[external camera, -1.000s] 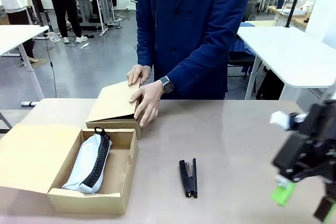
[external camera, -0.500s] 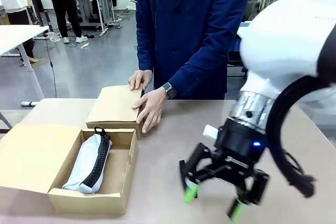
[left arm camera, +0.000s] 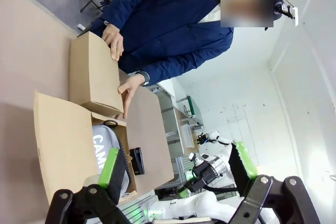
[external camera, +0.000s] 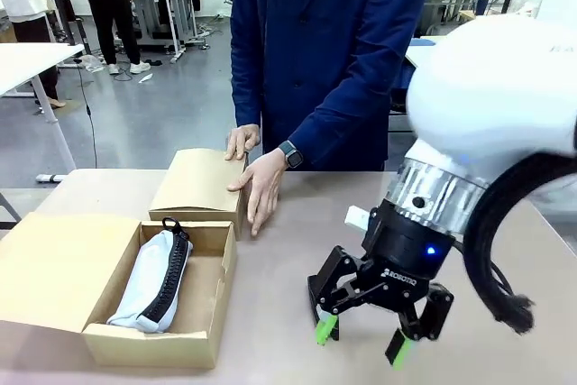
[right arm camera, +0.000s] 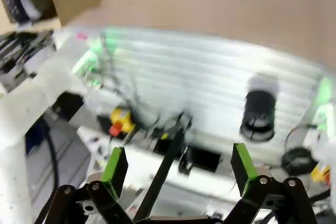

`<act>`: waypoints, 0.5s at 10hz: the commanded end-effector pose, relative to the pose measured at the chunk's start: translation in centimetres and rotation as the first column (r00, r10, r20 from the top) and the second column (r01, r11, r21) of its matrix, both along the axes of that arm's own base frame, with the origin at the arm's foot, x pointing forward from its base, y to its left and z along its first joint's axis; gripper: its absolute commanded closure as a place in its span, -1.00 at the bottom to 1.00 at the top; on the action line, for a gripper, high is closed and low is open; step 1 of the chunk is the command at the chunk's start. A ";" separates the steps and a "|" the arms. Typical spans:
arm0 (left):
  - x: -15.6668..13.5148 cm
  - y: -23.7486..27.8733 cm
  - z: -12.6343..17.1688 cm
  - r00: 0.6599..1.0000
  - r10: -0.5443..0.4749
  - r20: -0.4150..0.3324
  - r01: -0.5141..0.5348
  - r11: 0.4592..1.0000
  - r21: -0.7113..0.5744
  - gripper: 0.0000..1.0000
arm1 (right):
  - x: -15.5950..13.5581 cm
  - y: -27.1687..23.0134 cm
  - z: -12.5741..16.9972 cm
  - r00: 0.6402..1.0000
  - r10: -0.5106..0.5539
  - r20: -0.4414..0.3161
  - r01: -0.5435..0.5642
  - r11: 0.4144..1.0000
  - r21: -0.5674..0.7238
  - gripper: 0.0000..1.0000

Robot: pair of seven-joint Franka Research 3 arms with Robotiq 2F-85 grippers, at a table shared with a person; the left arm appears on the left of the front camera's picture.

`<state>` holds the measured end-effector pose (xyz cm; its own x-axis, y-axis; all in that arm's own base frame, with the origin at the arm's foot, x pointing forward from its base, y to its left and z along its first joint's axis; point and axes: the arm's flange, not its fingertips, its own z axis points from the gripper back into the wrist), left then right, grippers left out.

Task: Place items inside the box.
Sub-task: Pick up a Pencil pouch or Stapler and place it inside the Mailer Box closest to the robot.

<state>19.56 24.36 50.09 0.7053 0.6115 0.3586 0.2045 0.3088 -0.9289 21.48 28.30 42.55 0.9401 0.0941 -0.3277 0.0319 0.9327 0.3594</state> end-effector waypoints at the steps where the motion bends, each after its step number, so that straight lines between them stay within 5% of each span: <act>1: 0.0 0.0 0.2 1.000 0.000 0.031 0.000 1.000 -0.009 -1.00 | 1.6 2.9 -2.5 0.978 0.011 0.208 0.017 0.991 -0.130 -1.00; 5: 0.0 0.0 0.2 1.000 0.000 0.031 0.000 1.000 -0.009 -1.00 | 3.0 5.1 -6.6 0.909 0.062 0.413 0.025 0.979 -0.202 -1.00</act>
<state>19.56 24.37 50.09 0.7053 0.6116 0.3584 0.2043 0.3087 -0.9289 23.95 32.14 37.41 0.9908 0.1279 0.0435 -0.1337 0.9748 0.1789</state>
